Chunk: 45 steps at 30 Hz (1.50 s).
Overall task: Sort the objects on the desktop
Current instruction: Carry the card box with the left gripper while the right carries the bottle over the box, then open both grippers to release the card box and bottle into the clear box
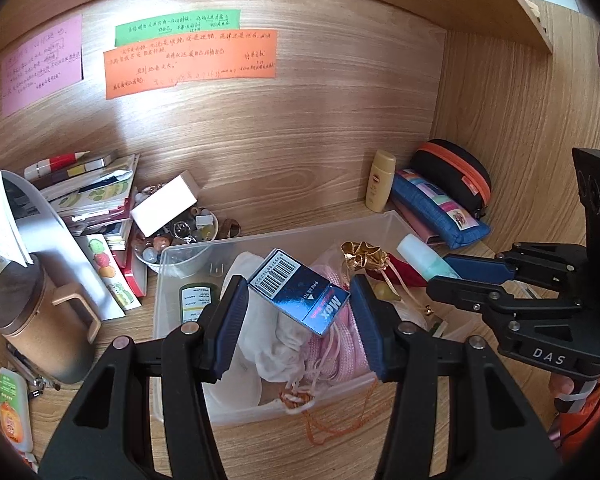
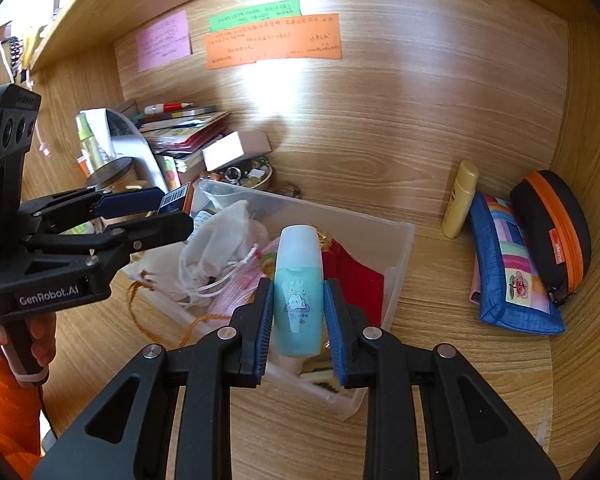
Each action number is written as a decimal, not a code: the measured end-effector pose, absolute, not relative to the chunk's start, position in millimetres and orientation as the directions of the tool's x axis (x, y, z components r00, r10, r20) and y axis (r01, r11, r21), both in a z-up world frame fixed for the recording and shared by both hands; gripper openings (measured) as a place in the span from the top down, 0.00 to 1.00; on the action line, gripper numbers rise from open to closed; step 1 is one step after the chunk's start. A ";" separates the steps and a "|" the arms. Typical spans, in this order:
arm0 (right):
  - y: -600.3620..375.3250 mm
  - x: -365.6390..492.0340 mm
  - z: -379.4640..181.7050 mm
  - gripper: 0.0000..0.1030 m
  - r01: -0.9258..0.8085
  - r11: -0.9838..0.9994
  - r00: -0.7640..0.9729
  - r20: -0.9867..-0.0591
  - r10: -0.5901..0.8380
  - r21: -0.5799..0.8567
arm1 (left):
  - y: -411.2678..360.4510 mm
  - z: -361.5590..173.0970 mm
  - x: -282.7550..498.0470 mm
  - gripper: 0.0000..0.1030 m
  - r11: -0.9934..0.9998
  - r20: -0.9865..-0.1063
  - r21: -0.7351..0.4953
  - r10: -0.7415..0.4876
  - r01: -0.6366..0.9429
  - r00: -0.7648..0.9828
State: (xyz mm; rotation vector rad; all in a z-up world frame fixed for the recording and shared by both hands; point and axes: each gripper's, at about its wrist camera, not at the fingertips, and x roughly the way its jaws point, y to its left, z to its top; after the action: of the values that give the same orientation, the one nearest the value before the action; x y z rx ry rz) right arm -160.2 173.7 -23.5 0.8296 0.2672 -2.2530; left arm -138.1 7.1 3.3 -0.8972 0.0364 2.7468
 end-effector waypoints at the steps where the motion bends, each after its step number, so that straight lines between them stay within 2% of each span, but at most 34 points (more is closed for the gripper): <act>1: 173.3 -162.7 -24.0 0.78 0.684 -0.728 -0.541 -0.635 -0.552 0.050 | 7.5 2.0 -140.3 0.50 -0.969 -0.587 -0.053 0.227 -0.243 -0.777; 21: 158.1 -195.0 -40.5 0.78 0.678 -0.734 -0.530 -0.667 -0.523 0.037 | 17.1 -21.2 -178.8 0.50 -0.971 -0.658 -0.059 0.213 -0.233 -0.722; 34: 145.0 -187.7 -40.6 0.77 0.691 -0.722 -0.562 -0.662 -0.496 -0.045 | 15.3 -22.8 -182.1 0.46 -0.975 -0.667 -0.062 0.199 -0.213 -0.718; 36: 144.5 -185.5 -39.3 0.73 0.689 -0.722 -0.569 -0.658 -0.492 -0.056 | 12.9 -20.8 -181.4 0.42 -0.976 -0.662 -0.069 0.201 -0.208 -0.722; 38: 144.5 -182.7 -37.5 0.64 0.686 -0.724 -0.582 -0.650 -0.489 -0.070 | 10.8 -19.1 -180.7 0.31 -0.979 -0.658 -0.069 0.190 -0.194 -0.728; 42: 144.9 -177.2 -32.7 0.61 0.684 -0.724 -0.599 -0.638 -0.484 -0.093 | 8.7 -16.1 -179.1 0.30 -0.980 -0.652 -0.070 0.188 -0.189 -0.734; 45: 145.8 -173.8 -29.3 0.54 0.669 -0.734 -0.622 -0.629 -0.466 -0.118 | 6.9 -15.4 -178.5 0.28 -0.981 -0.651 -0.072 0.185 -0.182 -0.736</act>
State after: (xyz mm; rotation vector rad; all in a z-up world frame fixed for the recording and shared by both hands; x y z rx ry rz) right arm -173.8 145.8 -29.3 0.7689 0.4548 -2.3216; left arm -178.5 6.9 -15.4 -1.0349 -0.0048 2.7563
